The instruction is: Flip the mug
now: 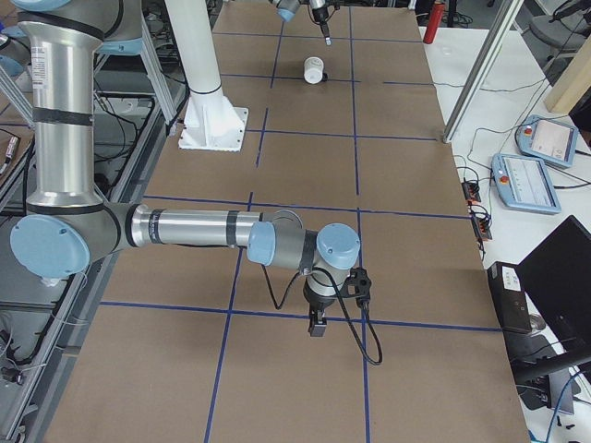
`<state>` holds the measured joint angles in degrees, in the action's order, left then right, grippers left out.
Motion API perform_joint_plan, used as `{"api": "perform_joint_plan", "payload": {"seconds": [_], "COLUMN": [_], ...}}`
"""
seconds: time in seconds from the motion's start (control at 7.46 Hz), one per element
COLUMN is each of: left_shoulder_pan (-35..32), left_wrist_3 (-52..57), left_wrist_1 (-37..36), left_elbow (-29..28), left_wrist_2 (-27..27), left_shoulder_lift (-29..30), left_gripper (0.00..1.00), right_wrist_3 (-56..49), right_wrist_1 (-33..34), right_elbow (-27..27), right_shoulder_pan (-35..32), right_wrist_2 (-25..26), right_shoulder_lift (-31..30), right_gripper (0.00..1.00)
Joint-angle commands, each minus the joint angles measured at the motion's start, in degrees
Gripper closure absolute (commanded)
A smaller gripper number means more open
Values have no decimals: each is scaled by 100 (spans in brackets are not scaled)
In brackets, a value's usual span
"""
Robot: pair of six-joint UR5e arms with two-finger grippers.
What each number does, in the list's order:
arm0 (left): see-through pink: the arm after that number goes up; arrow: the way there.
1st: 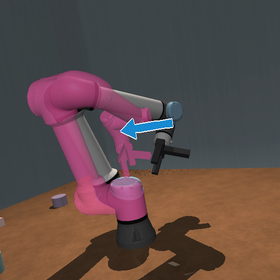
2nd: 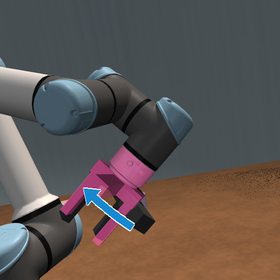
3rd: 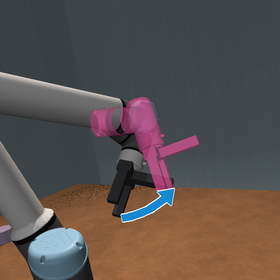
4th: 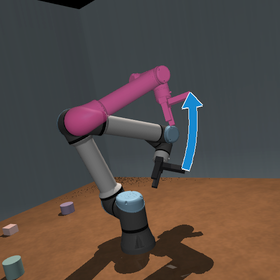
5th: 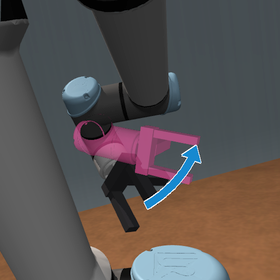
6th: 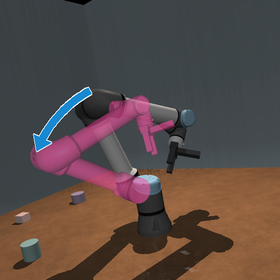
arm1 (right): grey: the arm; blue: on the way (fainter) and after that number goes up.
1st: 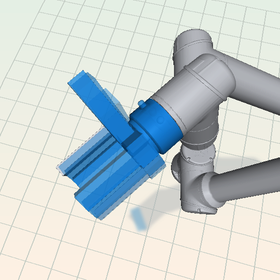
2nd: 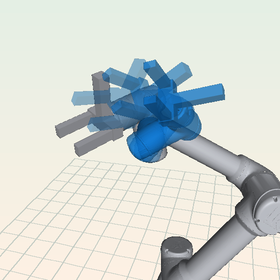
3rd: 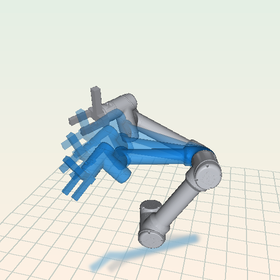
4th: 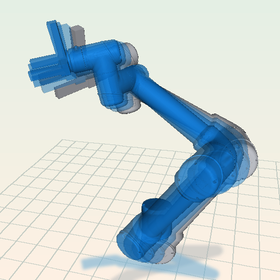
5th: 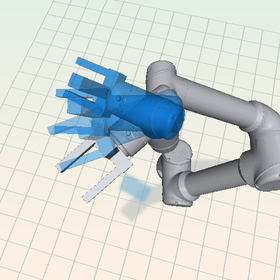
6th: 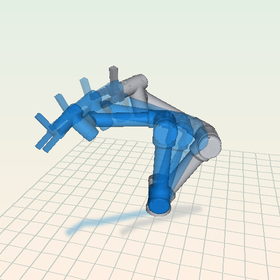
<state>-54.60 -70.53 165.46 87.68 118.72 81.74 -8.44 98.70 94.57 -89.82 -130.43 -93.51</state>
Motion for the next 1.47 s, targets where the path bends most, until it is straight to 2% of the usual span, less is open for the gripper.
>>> {"api": "perform_joint_plan", "payload": {"seconds": [0.0, 0.4, 0.67, 1.21, 1.34], "left_shoulder_pan": [160, 387, 677, 1170, 1188], "left_wrist_3": [-818, -1120, -1120, -1586, -1595], "left_wrist_1": [2313, 2929, 2939, 3026, 3027], "left_elbow": [-320, -339, -697, -901, -901], "left_wrist_2": [866, 750, 146, -156, -139], "left_shoulder_lift": [-53, 227, 535, 1002, 1002], "left_gripper": [1, 2, 2, 2, 7], "right_wrist_3": [0, 0, 0, 0, 0], "right_wrist_1": [0, 0, 0, 0, 0], "right_elbow": [0, 0, 0, 0, 0], "right_shoulder_pan": [0, 0, 0, -9, 0], "right_wrist_2": [0, 0, 0, 0, 0], "right_shoulder_lift": [0, 0, 0, 0, 0], "right_gripper": [0, 0, 0, 0, 0]}}
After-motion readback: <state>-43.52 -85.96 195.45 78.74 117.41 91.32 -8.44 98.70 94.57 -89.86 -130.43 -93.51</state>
